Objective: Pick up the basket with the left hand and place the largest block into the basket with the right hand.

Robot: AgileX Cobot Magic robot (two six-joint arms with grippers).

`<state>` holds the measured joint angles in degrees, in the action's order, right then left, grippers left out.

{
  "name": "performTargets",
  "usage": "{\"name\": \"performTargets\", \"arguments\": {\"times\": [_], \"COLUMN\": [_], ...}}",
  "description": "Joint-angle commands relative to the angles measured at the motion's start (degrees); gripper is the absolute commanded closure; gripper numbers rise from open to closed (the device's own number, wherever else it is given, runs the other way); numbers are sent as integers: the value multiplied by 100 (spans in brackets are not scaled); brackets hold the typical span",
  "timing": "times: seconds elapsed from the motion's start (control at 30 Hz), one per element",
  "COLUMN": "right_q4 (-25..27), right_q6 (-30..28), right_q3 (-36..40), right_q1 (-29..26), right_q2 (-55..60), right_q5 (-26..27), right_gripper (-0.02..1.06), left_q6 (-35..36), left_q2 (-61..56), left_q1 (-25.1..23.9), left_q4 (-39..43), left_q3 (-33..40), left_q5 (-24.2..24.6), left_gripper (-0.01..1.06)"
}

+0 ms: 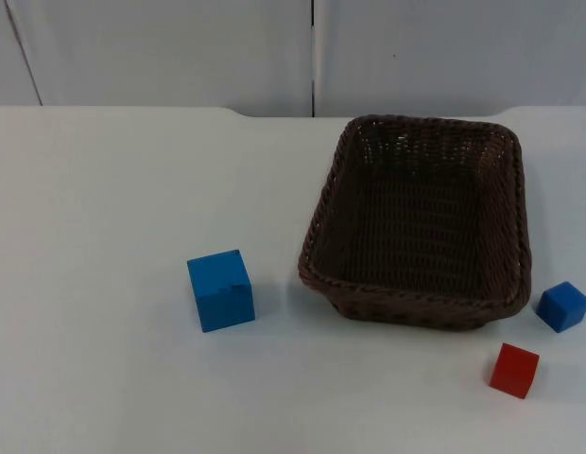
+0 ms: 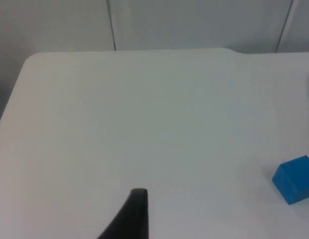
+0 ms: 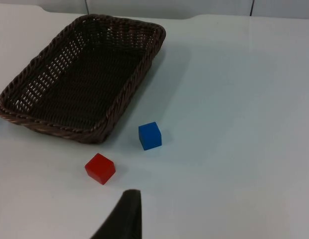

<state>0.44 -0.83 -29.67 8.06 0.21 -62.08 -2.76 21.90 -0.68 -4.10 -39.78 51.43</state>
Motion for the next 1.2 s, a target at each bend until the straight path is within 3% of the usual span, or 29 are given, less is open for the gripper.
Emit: {"name": "performTargets", "arguments": {"times": [0.0,0.4,1.17], "right_q4": [-5,-5,-5], "right_q6": [-4,-4,-4], "right_q3": [17,17,17], "right_q1": [-35,-35,-35], "right_q2": [-21,-21,-21], "right_q5": [29,29,29], "right_gripper": [-1,-1,-1], "left_q6": [-110,-449,-1551], "left_q2": [200,1005,2912], "left_q1": [-7,-7,-7], "left_q4": [-130,-346,-1914], "left_q3": [-97,-136,-1390], "left_q5": [-172,-713,-670], "left_gripper": [1,5,5]}}
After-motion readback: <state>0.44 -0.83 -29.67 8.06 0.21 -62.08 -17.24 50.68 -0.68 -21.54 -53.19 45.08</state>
